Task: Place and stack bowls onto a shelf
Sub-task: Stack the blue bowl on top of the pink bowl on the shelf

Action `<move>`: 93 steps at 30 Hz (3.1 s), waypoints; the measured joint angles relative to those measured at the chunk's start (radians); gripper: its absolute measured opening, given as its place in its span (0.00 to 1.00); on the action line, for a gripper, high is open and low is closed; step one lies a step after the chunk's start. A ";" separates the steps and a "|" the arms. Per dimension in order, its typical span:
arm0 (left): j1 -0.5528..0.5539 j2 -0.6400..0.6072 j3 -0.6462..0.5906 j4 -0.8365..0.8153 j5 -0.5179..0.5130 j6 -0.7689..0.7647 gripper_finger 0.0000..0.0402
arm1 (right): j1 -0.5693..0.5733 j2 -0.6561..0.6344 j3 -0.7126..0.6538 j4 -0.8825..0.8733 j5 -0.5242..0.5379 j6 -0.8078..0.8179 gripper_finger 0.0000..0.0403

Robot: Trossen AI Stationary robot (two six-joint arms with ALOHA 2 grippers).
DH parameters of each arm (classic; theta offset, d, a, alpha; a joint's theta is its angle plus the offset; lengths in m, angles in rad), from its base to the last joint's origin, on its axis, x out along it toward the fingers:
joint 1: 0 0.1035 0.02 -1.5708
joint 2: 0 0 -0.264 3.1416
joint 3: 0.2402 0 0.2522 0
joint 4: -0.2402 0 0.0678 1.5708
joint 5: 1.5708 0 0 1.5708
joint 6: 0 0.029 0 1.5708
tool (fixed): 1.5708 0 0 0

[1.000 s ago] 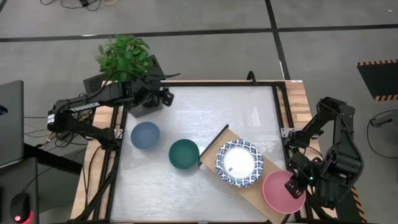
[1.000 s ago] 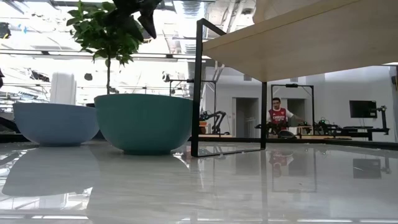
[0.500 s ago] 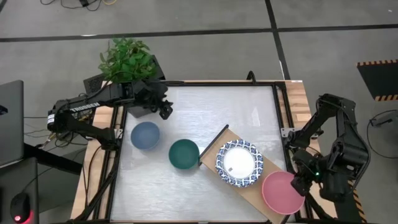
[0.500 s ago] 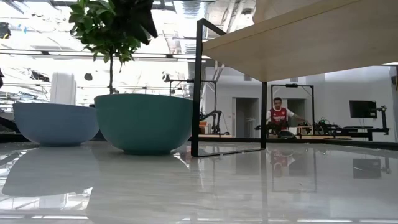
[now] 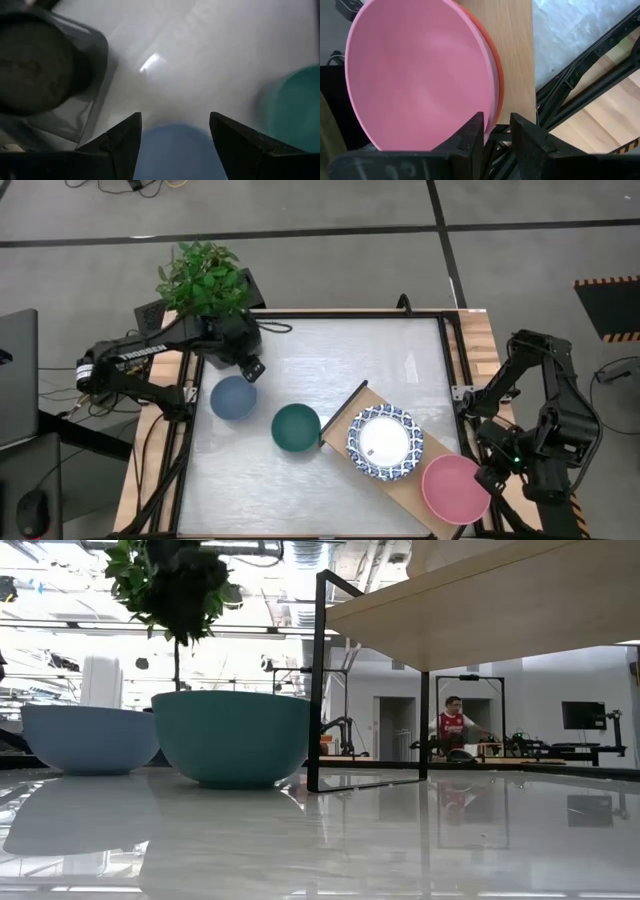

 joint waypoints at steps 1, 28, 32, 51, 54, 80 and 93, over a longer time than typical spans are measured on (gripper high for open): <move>-0.001 -0.001 -0.029 0.011 0.001 0.012 0.54 | 0.000 0.000 0.000 0.000 0.001 0.000 0.30; -0.085 0.001 -0.459 0.314 -0.034 0.237 0.50 | -0.022 0.001 0.000 0.000 0.007 0.000 0.30; -0.085 0.001 -0.469 0.313 0.003 0.227 0.37 | -0.026 0.001 0.000 0.000 0.008 -0.005 0.30; -0.085 0.000 -0.435 0.306 0.029 0.060 0.00 | -0.025 0.001 0.000 0.000 0.008 -0.031 0.31; -0.094 0.000 -0.405 0.298 0.028 0.032 0.00 | -0.025 0.001 0.000 0.000 0.007 -0.033 0.31; -0.269 0.000 -0.332 0.128 0.123 0.577 0.47 | -0.025 0.001 -0.001 0.000 0.058 -0.077 0.31; -0.268 0.000 -0.469 0.204 0.074 0.767 0.47 | -0.025 0.001 -0.001 0.000 0.059 -0.067 0.31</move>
